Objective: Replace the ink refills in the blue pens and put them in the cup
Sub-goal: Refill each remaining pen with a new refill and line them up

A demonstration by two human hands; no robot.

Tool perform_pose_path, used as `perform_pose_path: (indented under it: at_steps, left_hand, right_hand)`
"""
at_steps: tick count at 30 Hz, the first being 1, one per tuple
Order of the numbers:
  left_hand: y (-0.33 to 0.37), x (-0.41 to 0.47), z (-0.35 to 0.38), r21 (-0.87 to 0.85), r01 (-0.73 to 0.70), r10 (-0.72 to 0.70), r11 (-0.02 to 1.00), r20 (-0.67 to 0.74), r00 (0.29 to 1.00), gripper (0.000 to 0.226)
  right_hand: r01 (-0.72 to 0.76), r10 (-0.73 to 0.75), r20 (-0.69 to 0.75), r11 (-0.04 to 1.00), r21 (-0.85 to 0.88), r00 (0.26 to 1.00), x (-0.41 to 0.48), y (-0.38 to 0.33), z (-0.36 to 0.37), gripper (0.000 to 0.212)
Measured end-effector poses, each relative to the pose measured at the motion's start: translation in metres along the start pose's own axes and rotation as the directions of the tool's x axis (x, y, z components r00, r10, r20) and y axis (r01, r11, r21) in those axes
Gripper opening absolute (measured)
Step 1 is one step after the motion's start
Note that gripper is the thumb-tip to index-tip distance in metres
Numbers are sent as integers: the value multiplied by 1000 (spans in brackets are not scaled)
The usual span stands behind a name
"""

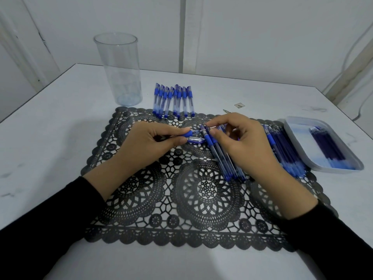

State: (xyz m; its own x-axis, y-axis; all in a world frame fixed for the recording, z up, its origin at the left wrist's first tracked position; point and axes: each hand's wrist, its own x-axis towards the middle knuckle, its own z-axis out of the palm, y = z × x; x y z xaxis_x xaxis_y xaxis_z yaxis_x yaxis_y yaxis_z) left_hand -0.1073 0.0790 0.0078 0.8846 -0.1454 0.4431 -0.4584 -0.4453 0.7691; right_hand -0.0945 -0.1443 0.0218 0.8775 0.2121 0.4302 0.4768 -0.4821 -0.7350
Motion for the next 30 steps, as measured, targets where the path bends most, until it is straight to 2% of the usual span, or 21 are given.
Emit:
perform_pose_path:
  at_steps: [6,10,13,14,17,19,21,23,27,29,30]
  left_hand:
    - [0,-1,2,-1,-57,57,998,15,998,32]
    - [0,-1,3,-16,-99,99,995,8,995,33]
    - [0,-1,4,-9,-115,115,993,10,993,32]
    - [-1,-1,5,-8,-115,115,993,7,993,32]
    - [-2,0,5,-3,-128,128,992,4,992,32]
    - [-2,0,4,-1,-130,130,991,6,991,32]
    - [-2,0,3,2,-127,127,992,7,992,33]
    - [-1,0,3,-9,-121,121,993,12,993,32]
    - [-1,1,3,-9,-140,140,990,10,990,32]
    - [-1,0,3,-2,-154,154,988,11,988,32]
    - [-2,0,3,0,-158,158,987,12,987,32]
  right_hand:
    - [35,-36,66,999,9,997,-2,-4,7,14]
    - [-9,1,101,997,79,995,-2,-4,8,1]
    - [-23,23,124,1000,-2,992,-2,-4,9,24]
    - [-28,28,134,1000,-4,991,-2,-3,9,26]
    - [-75,55,154,989,125,987,-3,-5,7,8]
    - [-37,13,157,988,150,987,-2,-4,7,7]
    - [-7,-6,151,997,83,989,-1,-4,7,6]
    - [11,-13,141,1000,18,990,-1,-4,8,18]
    - [-10,-5,139,994,105,990,-1,-3,5,11]
    - [12,-25,144,996,86,989,-2,-2,6,4]
    - [31,-37,133,998,51,990,-2,-1,6,10]
